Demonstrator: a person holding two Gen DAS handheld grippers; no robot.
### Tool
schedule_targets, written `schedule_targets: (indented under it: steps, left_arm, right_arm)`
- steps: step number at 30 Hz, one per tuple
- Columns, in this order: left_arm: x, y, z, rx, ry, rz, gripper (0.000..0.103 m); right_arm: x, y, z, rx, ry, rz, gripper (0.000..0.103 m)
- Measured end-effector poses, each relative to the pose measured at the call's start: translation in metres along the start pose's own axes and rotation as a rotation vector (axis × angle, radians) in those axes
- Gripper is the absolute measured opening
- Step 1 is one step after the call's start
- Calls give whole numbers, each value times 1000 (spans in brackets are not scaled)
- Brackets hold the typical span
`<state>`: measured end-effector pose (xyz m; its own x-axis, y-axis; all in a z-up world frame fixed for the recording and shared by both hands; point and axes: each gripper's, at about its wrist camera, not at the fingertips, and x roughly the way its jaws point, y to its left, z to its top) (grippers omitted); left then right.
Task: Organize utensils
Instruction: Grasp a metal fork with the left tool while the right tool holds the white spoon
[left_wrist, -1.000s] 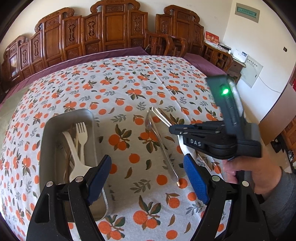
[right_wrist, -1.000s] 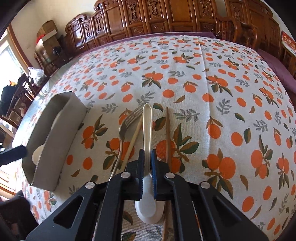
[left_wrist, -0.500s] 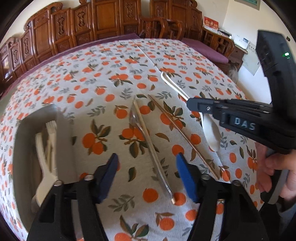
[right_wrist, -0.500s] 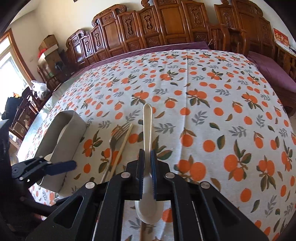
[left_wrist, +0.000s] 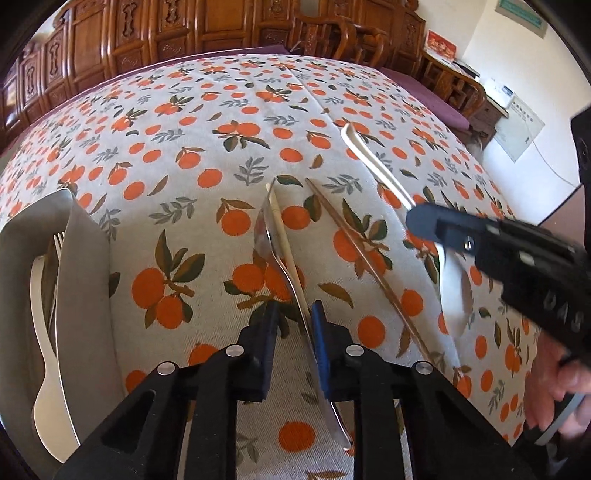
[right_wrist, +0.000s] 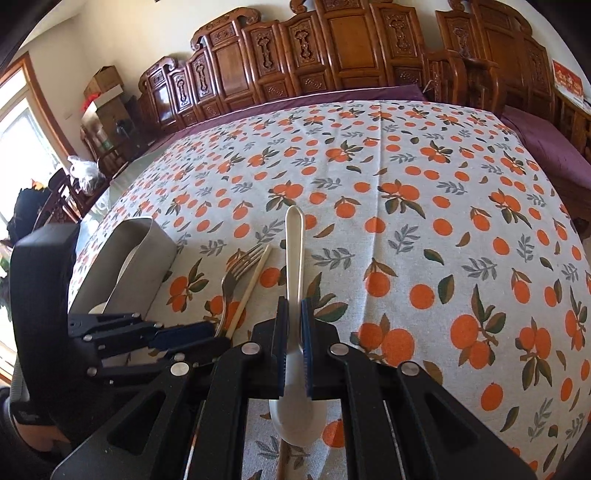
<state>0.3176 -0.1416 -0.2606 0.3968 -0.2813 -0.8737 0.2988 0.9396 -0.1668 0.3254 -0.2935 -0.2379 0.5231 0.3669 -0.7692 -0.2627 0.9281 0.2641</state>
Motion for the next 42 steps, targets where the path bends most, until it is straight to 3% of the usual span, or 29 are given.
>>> schedule_targets:
  steps: [6, 31, 42]
  left_arm:
    - [0, 2, 3, -29, -1, -18, 7]
    - [6, 3, 10, -11, -17, 66, 2]
    - [-22, 13, 1, -9, -55, 84, 1]
  right_arm:
    - [1, 2, -2, -7, 4, 1, 8]
    - [7, 5, -4, -22, 24, 2, 9]
    - [5, 16, -3, -36, 16, 18, 9]
